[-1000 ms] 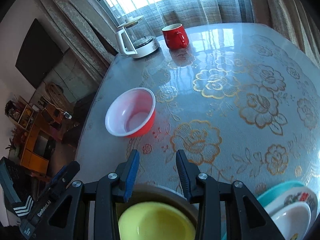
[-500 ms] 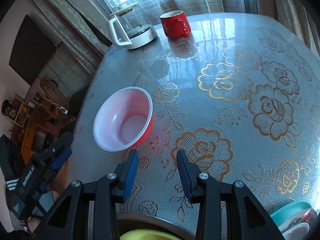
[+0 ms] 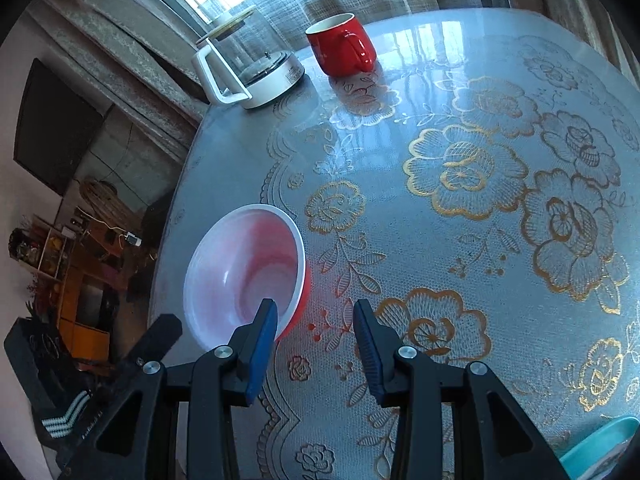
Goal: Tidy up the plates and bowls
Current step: 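Close both grippers together on the red plastic bowl rim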
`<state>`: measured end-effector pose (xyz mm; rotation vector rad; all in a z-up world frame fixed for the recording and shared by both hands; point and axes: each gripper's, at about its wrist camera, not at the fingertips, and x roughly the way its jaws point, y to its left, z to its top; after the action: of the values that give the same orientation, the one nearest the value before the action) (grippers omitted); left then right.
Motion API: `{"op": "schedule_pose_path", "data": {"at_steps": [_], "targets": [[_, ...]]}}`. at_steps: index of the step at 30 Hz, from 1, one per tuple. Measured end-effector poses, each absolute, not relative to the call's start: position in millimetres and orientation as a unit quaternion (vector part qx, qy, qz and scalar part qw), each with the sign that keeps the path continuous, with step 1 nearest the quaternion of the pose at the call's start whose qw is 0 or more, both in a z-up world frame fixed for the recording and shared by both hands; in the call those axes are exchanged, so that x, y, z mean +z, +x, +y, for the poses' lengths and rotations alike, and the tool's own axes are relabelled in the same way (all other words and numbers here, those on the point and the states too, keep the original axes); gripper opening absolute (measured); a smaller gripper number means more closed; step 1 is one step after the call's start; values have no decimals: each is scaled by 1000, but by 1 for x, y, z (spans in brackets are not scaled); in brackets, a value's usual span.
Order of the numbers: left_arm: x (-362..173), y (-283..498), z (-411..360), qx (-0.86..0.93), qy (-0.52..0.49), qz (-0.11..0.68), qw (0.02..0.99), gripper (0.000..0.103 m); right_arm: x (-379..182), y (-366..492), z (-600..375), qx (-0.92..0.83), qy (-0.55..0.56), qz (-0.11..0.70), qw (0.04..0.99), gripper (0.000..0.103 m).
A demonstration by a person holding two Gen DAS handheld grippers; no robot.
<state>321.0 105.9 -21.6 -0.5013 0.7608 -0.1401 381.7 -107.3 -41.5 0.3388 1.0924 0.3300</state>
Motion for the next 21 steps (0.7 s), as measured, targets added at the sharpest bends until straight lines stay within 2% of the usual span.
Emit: {"op": "schedule_pose_path", "data": {"at_steps": [8, 10, 15, 20, 21], "targets": [[-28, 322, 110, -49, -236, 360, 901, 73, -47, 396, -94, 162, 163, 513, 827, 40], [-30, 325, 110, -43, -232, 362, 902, 68, -49, 397, -92, 164, 164, 514, 826, 40], [-33, 326, 109, -40, -225, 360, 905, 60, -57, 401, -83, 169, 158, 523, 820, 32], [-36, 329, 99, -53, -202, 363, 908, 42, -61, 401, -73, 180, 147, 526, 818, 20], [-37, 329, 98, -57, -200, 365, 907, 36, -61, 400, -72, 181, 146, 525, 819, 18]]}}
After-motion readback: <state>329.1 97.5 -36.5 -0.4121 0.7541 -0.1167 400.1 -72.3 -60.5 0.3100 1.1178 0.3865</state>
